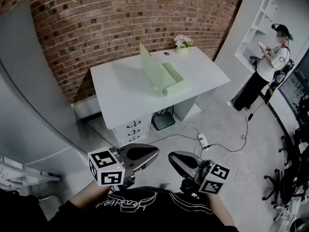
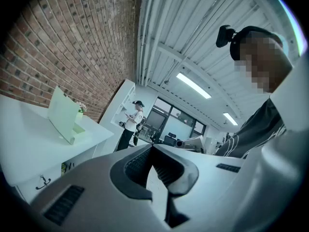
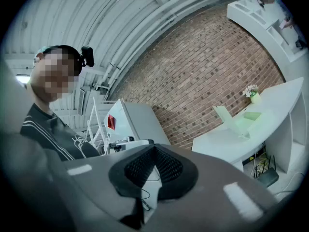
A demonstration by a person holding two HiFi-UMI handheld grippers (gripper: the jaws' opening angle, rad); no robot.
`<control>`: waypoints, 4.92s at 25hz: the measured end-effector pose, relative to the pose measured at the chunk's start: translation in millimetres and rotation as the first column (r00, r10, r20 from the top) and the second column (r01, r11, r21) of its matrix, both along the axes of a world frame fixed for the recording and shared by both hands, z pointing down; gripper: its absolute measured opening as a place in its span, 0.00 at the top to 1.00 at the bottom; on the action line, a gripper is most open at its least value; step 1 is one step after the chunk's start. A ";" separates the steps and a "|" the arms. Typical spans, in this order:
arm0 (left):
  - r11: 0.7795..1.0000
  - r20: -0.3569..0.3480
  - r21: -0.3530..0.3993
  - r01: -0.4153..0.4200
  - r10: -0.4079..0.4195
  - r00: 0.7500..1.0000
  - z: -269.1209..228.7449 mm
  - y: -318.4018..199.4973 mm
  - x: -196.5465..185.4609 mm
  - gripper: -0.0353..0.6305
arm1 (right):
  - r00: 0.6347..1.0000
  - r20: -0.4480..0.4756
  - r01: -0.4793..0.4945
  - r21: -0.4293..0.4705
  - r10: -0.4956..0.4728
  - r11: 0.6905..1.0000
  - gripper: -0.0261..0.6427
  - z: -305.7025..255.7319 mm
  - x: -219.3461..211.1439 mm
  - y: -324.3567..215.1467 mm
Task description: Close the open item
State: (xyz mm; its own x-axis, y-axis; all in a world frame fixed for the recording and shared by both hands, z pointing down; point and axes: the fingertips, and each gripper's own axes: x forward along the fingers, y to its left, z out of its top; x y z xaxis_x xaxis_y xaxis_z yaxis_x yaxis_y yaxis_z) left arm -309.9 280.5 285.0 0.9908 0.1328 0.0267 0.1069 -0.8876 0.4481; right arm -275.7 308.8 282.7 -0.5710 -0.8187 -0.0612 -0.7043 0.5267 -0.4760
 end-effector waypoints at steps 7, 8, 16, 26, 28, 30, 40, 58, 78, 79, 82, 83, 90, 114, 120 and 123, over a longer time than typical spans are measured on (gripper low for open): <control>1.000 0.000 -0.009 0.008 -0.008 1.000 -0.2 -3.7 -13.3 0.94 | 1.000 -0.004 -0.028 0.003 0.028 1.000 0.96 -2.2 -8.5 -0.7; 1.000 -0.001 -0.010 0.006 -0.006 1.000 -0.2 -3.0 -14.5 0.94 | 0.999 -0.007 -0.034 0.005 0.034 0.999 0.96 -3.1 -8.6 -0.1; 0.999 -0.007 -0.033 -0.015 0.014 1.000 5.5 -1.5 -20.5 0.94 | 0.996 -0.027 -0.081 -0.013 0.081 0.997 0.96 1.6 -10.4 4.4; 0.997 0.031 -0.070 -0.015 0.017 0.999 22.4 -2.9 2.3 0.94 | 0.992 0.055 -0.116 -0.032 0.117 0.993 0.96 17.1 18.6 1.3; 0.997 0.049 -0.072 -0.009 0.012 0.999 26.9 -4.6 10.0 0.94 | 0.990 0.080 -0.114 -0.039 0.117 0.993 0.96 22.5 28.1 -0.1; 0.997 0.071 -0.071 -0.003 0.008 0.997 31.8 -8.4 18.6 0.94 | 0.989 0.093 -0.114 -0.045 0.117 0.993 0.96 27.6 38.1 -3.5; 0.994 0.130 -0.101 0.053 -0.039 0.991 43.8 -44.5 86.6 0.94 | 0.988 0.132 -0.071 -0.057 0.078 0.996 0.96 34.5 110.4 -39.8; 0.955 0.154 -0.060 0.290 -0.278 0.948 38.5 -143.6 190.5 0.94 | 0.987 0.163 0.003 -0.013 -0.001 1.000 0.96 30.5 246.8 -113.3; 0.895 0.189 -0.076 0.439 -0.419 0.888 72.7 -196.3 190.3 0.94 | 0.987 0.161 0.025 -0.057 -0.016 0.998 0.96 54.1 282.0 -148.3; 0.893 0.195 -0.080 0.442 -0.421 0.886 75.1 -201.5 189.6 0.94 | 0.986 0.163 0.025 -0.063 -0.014 0.998 0.96 55.5 282.5 -151.9; 0.887 0.217 -0.084 0.454 -0.429 0.877 81.6 -218.9 188.4 0.94 | 0.985 0.170 0.021 -0.075 -0.008 0.997 0.96 56.5 286.4 -163.3; 0.885 0.223 -0.084 0.459 -0.432 0.874 83.4 -225.4 187.9 0.94 | 0.985 0.173 0.018 -0.080 -0.004 0.997 0.96 56.9 288.6 -167.7; 0.852 0.267 -0.094 0.515 -0.477 0.838 99.7 -281.4 179.8 0.94 | 0.982 0.186 -0.007 -0.128 0.031 0.992 0.96 71.9 305.0 -207.0; 0.794 0.344 -0.164 0.585 -0.510 0.789 169.2 -421.9 172.6 0.94 | 0.977 0.190 -0.038 -0.280 0.094 0.959 0.96 116.1 332.7 -315.7; 0.817 0.326 -0.160 0.554 -0.486 0.811 165.5 -439.3 178.2 0.94 | 0.978 0.168 -0.066 -0.301 0.121 0.951 0.96 114.7 337.3 -336.3; 0.817 0.312 -0.168 0.551 -0.486 0.816 166.8 -452.2 177.2 0.94 | 0.975 0.179 -0.071 -0.300 0.129 0.951 0.96 111.2 336.8 -346.9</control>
State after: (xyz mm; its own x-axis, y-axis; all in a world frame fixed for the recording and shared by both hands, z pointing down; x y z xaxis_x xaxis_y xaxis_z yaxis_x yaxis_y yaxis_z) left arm -132.7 -171.7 451.9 0.8773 -0.3648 0.3119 -0.4795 -0.6391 0.6014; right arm 61.1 -38.1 393.9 -0.4860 -0.8697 0.0861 -0.6251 0.2771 -0.7297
